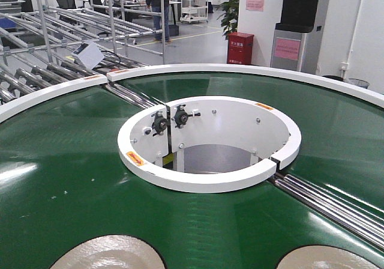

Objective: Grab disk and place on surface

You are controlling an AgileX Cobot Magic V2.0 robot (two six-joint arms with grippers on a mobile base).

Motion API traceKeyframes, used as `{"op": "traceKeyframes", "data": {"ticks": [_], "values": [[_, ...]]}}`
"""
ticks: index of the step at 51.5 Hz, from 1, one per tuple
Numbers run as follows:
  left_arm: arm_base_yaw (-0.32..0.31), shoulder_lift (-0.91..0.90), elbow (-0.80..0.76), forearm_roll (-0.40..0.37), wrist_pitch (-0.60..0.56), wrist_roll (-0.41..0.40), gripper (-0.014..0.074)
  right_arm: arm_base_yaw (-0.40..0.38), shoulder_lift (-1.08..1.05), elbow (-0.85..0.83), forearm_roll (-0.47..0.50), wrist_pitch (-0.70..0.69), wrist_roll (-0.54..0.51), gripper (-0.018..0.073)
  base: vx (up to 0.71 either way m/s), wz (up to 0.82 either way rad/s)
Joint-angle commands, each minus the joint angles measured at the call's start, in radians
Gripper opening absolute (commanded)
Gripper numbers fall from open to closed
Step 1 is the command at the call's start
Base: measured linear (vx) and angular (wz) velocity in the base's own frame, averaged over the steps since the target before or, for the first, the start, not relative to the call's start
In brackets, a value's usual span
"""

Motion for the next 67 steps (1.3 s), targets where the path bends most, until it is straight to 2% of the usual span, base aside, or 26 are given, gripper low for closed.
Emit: {"op": "traceKeyframes", "data": {"ticks": [1, 41, 48, 59, 64, 65, 66, 67], "values": [[0.002, -0.017, 0.011, -0.011, -0.077, -0.003, -0.0005, -0.008, -0.012, 0.018, -0.01, -0.083, 0.001, -0.0009, 0.0, 0.0], [0.002, -0.017, 0.011, -0.011, -0.093, -0.003, -0.0005, -0.008, -0.012, 0.018, -0.01, -0.105, 0.001, -0.0009, 0.0, 0.0], [0.002, -0.017, 0.009, -0.011, -0.154, -0.003, -0.0005, -0.008, -0.012, 0.018, -0.01, -0.185, 0.001, -0.0009, 0.0, 0.0], [0.002, -0.017, 0.0, -0.016, -0.464, -0.013, -0.0005, -0.008, -0.012, 0.012, 0.003, -0.412, 0.005, -0.0009, 0.0, 0.0], [0.002, -0.017, -0.012, -0.09, -0.588, -0.095, -0.0005, -0.008, -0.012, -0.039, 0.054, -0.374, 0.038, -0.0009, 0.0, 0.0], [0.002, -0.017, -0.019, -0.101, -0.59, -0.107, -0.0005, -0.008, -0.012, -0.051, 0.065, -0.363, 0.043, -0.0009, 0.0, 0.0], [0.002, 0.003, -0.186, -0.133, -0.498, -0.12, -0.0005, -0.008, 0.006, -0.224, 0.074, -0.24, 0.039, -0.0009, 0.0, 0.0], [0.002, 0.013, -0.209, -0.133, -0.486, -0.109, -0.0005, -0.008, 0.018, -0.259, 0.072, -0.22, 0.038, -0.0009, 0.0, 0.0]]}}
